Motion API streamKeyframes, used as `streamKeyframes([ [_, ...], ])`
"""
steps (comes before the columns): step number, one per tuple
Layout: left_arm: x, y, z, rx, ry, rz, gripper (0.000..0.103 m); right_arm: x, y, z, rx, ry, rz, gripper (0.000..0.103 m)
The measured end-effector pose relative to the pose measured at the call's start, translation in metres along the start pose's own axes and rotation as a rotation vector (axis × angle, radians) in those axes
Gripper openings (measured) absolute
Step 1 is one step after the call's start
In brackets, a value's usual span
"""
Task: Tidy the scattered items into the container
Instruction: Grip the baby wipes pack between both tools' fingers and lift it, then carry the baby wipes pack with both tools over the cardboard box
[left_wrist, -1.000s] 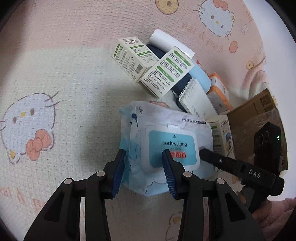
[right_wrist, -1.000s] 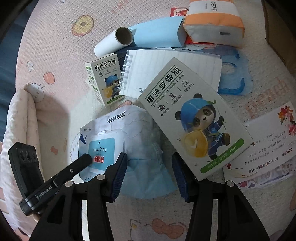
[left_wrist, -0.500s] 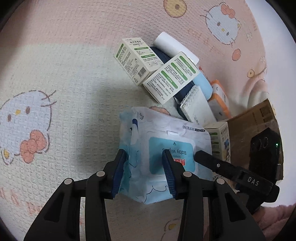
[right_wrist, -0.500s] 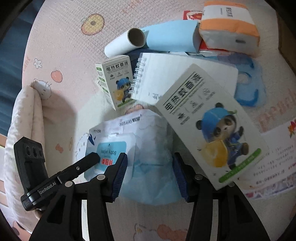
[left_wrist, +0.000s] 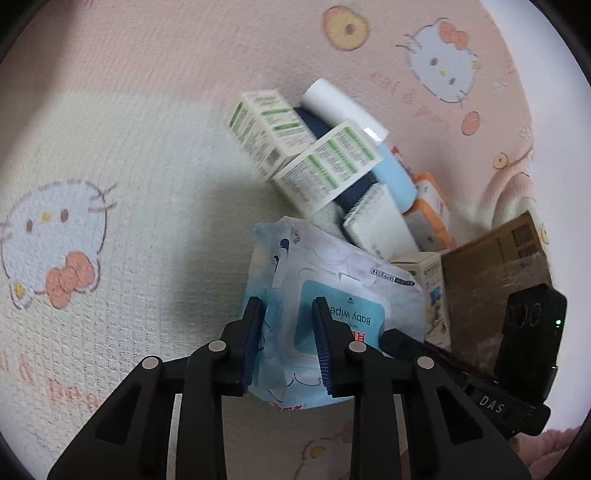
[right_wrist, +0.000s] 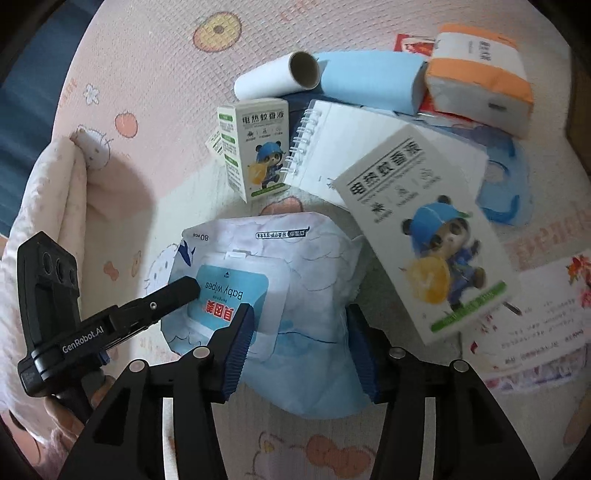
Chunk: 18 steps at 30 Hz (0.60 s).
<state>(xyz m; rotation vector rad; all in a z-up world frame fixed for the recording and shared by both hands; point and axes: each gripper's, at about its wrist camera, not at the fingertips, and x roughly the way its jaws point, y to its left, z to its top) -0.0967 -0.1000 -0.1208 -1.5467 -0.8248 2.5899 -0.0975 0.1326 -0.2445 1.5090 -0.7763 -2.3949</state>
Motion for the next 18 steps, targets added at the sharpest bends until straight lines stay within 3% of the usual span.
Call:
streamKeyframes([
  [9,-0.054,-0.048,0.022,0.081,-0.15,-0.051,0.03,-0.073,0.022,0.013,-0.142,-0.16,0.01,0.048],
  [13,-0.069,-0.078,0.035,0.125,-0.194,-0.112,0.03,-0.104,0.038,0.02,-0.192,-0.241,-0.008,0.048],
  [18,-0.076,-0.137,0.044,0.278,-0.23,-0.126,0.03,-0.153,0.03,0.026,-0.195,-0.327,-0.039,0.048],
])
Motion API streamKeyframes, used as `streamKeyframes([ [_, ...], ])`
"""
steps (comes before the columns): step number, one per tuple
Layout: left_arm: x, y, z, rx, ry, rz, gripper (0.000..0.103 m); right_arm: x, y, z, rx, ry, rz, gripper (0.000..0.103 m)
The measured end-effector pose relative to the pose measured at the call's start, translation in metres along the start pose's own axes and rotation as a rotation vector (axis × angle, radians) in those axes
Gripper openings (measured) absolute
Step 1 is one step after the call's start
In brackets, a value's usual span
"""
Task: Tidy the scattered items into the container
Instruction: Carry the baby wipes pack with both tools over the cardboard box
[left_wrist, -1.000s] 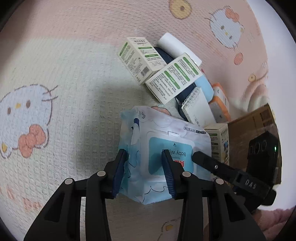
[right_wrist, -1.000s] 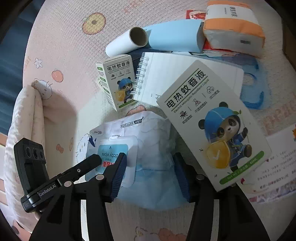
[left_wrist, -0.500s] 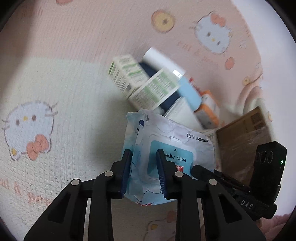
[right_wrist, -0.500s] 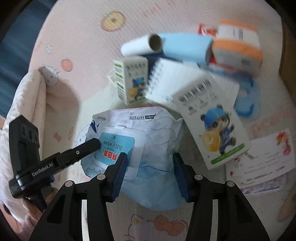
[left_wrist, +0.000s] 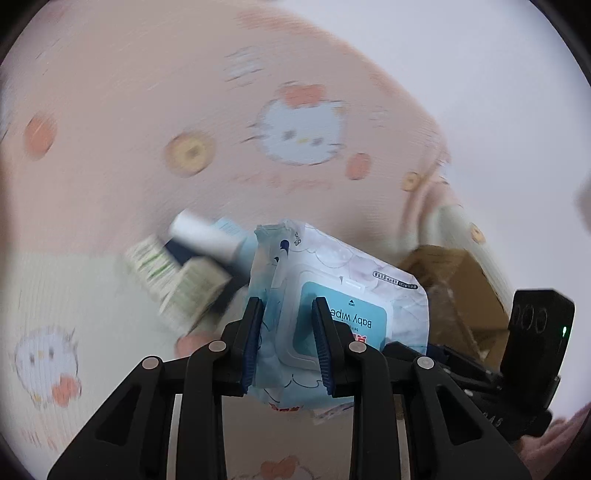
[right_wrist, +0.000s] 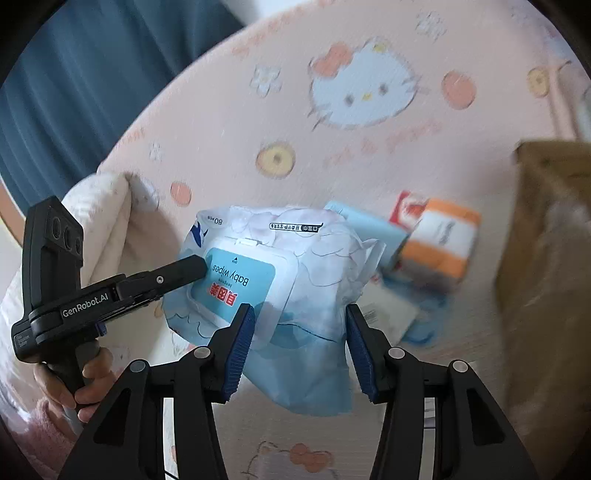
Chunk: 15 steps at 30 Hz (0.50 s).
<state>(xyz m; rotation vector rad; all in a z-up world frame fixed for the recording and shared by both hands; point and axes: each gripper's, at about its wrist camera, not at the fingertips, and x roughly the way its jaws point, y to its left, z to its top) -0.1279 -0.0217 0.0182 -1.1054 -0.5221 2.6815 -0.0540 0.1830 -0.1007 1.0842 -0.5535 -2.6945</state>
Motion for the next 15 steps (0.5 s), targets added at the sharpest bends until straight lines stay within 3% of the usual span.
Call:
streamKeyframes([
  [9,0.036,-0.092,0.025,0.091,0.005,-0.164,0.03,-0.08,-0.04,0.015,0.05,-0.18,-0.17,0.048],
  [15,0.065,-0.172,0.042,0.231,0.034,-0.264,0.03,-0.138,-0.078,0.015,0.14,-0.295,-0.274,0.048],
])
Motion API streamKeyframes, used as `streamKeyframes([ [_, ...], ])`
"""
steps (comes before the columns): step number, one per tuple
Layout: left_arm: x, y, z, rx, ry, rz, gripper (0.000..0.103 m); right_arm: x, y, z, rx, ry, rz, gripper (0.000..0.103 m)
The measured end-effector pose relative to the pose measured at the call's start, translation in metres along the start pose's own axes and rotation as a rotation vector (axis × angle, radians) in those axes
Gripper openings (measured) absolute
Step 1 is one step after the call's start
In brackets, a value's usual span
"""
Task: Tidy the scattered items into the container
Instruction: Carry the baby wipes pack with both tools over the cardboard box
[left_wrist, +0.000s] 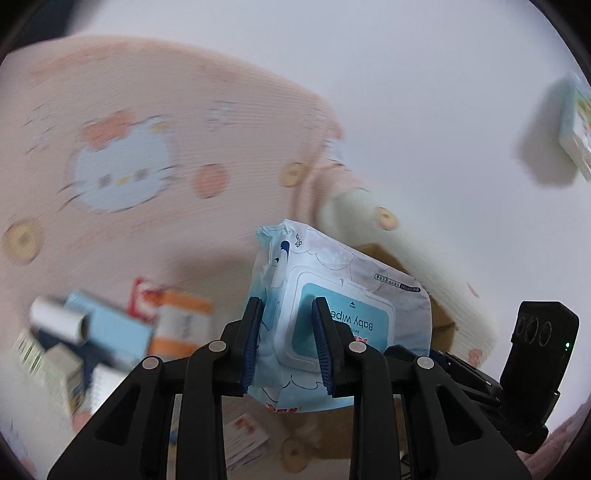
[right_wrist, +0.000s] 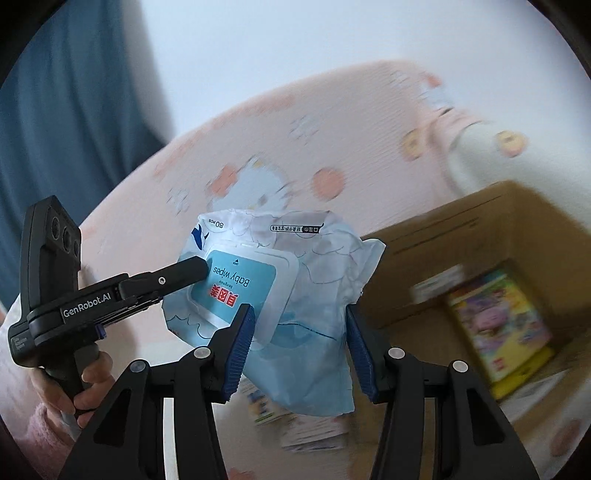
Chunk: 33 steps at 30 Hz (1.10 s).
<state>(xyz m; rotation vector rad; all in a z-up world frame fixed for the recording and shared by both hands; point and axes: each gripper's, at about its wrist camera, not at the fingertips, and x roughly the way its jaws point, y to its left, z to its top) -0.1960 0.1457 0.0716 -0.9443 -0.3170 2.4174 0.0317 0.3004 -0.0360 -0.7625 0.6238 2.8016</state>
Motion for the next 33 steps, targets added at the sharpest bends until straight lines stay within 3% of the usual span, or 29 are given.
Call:
streamKeyframes([
  [7,0.073,-0.059,0.024,0.118,0.135,-0.094,0.03,-0.028,-0.056,0.022,0.105,-0.045,-0.145,0.048],
  [12,0.128,-0.088,0.034,0.157,0.238,-0.157,0.03,-0.037,-0.098,0.028,0.184,-0.025,-0.243,0.048],
  [16,0.168,-0.113,0.043,0.225,0.3,-0.192,0.03,-0.043,-0.114,0.035,0.206,-0.042,-0.327,0.048],
  [18,0.192,-0.12,0.046,0.238,0.353,-0.177,0.03,-0.039,-0.123,0.042,0.205,0.0,-0.409,0.053],
  [19,0.203,-0.12,0.049,0.228,0.357,-0.133,0.031,-0.036,-0.128,0.046,0.204,0.037,-0.459,0.055],
  [22,0.215,-0.116,0.048,0.183,0.377,-0.102,0.033,-0.047,-0.137,0.051,0.192,0.008,-0.611,0.061],
  [24,0.213,-0.113,0.044,0.169,0.378,-0.106,0.035,-0.059,-0.139,0.053,0.178,-0.028,-0.583,0.073],
  [33,0.218,-0.106,0.007,0.144,0.493,-0.061,0.037,-0.044,-0.139,0.051,0.122,0.068,-0.462,0.074],
])
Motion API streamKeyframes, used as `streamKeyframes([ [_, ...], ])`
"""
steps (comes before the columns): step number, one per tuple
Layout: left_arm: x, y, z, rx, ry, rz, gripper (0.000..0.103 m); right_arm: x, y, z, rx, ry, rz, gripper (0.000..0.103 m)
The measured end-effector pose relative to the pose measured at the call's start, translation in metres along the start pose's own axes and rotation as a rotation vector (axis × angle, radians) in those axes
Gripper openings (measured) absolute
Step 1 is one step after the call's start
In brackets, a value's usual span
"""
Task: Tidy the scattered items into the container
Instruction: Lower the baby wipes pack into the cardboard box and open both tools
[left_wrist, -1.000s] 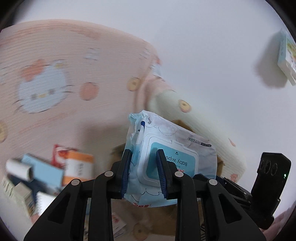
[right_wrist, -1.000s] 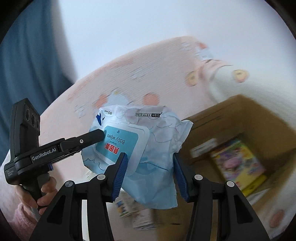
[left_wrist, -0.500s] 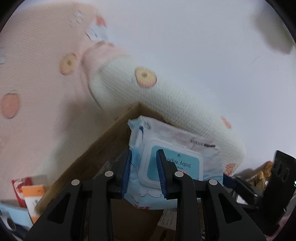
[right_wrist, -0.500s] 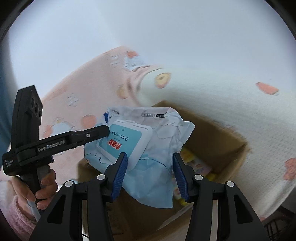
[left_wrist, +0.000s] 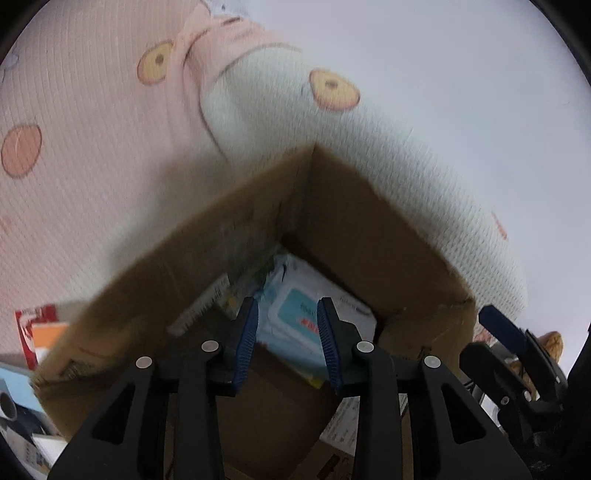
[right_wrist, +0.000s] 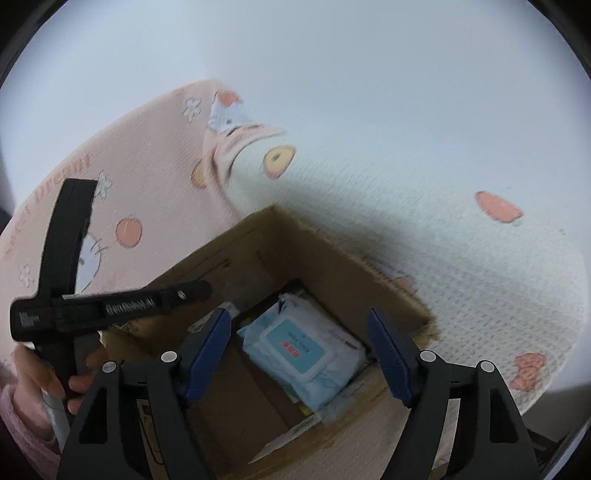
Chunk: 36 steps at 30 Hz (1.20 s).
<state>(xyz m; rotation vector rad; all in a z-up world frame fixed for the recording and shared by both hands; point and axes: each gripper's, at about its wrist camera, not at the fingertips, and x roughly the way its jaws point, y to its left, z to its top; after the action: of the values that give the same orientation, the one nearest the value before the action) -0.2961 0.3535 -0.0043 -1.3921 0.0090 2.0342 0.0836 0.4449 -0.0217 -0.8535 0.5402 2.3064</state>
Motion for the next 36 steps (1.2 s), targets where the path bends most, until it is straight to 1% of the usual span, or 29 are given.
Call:
streamKeyframes([
  [2,0.008,0.004,-0.004,-0.033,0.028,-0.01,0.037,0.009,0.004,0.002,-0.004,0.02,0.01,0.074],
  [4,0.016,0.011,-0.01,-0.082,0.064,0.002,0.037,0.012,0.003,0.0,-0.013,0.036,-0.004,0.074],
  [6,0.032,0.018,-0.016,-0.14,0.144,0.036,0.037,0.015,0.0,0.0,-0.024,0.049,-0.018,0.074],
  [7,0.037,0.02,-0.019,-0.157,0.172,0.05,0.037,0.017,-0.002,0.0,-0.027,0.057,-0.009,0.074],
  [8,0.043,0.021,-0.022,-0.177,0.197,0.058,0.034,0.022,-0.003,0.002,-0.037,0.084,0.028,0.074],
  [9,0.046,0.022,-0.026,-0.185,0.217,0.059,0.023,0.027,-0.004,0.005,-0.056,0.116,0.088,0.074],
  [10,0.046,0.02,-0.028,-0.181,0.224,0.058,0.017,0.035,-0.005,0.008,-0.068,0.151,0.142,0.074],
  [11,0.045,0.018,-0.027,-0.176,0.207,0.061,0.011,0.041,-0.005,0.01,-0.076,0.176,0.157,0.064],
  [12,0.044,0.016,-0.026,-0.175,0.196,0.098,0.011,0.049,-0.005,0.013,-0.091,0.21,0.158,0.027],
  [13,0.046,0.016,-0.025,-0.185,0.204,0.13,0.01,0.059,-0.004,0.016,-0.119,0.252,0.148,0.013],
  [14,0.049,0.018,-0.024,-0.212,0.216,0.147,0.009,0.066,-0.003,0.018,-0.154,0.293,0.133,0.01],
  [15,0.052,0.023,-0.023,-0.268,0.213,0.13,0.008,0.074,0.0,0.02,-0.191,0.33,0.131,0.01],
  [17,0.062,0.029,-0.022,-0.316,0.236,0.106,0.008,0.082,0.004,0.02,-0.235,0.38,0.11,0.01],
  [18,0.068,0.03,-0.023,-0.332,0.253,0.108,0.008,0.084,0.008,0.019,-0.26,0.394,0.092,0.01],
  [20,0.078,0.035,-0.028,-0.372,0.284,0.091,0.008,0.087,0.019,0.016,-0.324,0.399,0.1,0.01],
  [21,0.083,0.036,-0.03,-0.376,0.313,0.099,0.008,0.089,0.025,0.013,-0.351,0.411,0.105,0.01],
  [24,0.095,0.039,-0.034,-0.379,0.352,0.122,0.008,0.1,0.037,0.008,-0.408,0.441,0.102,0.011],
  [27,0.105,0.043,-0.035,-0.41,0.371,0.1,0.008,0.113,0.046,0.0,-0.461,0.473,0.065,0.011],
  [29,0.109,0.047,-0.035,-0.434,0.383,0.086,0.008,0.117,0.049,-0.002,-0.485,0.474,0.065,0.011],
  [30,0.111,0.048,-0.034,-0.442,0.393,0.068,0.005,0.12,0.049,-0.004,-0.484,0.49,0.068,0.011],
  [32,0.114,0.047,-0.032,-0.439,0.389,0.035,0.0,0.125,0.05,-0.004,-0.505,0.516,0.057,0.011],
  [33,0.115,0.046,-0.031,-0.442,0.38,0.014,0.0,0.127,0.05,-0.004,-0.516,0.52,0.045,0.011],
  [36,0.121,0.038,-0.026,-0.387,0.391,-0.012,0.0,0.134,0.046,-0.003,-0.552,0.536,-0.041,0.011],
])
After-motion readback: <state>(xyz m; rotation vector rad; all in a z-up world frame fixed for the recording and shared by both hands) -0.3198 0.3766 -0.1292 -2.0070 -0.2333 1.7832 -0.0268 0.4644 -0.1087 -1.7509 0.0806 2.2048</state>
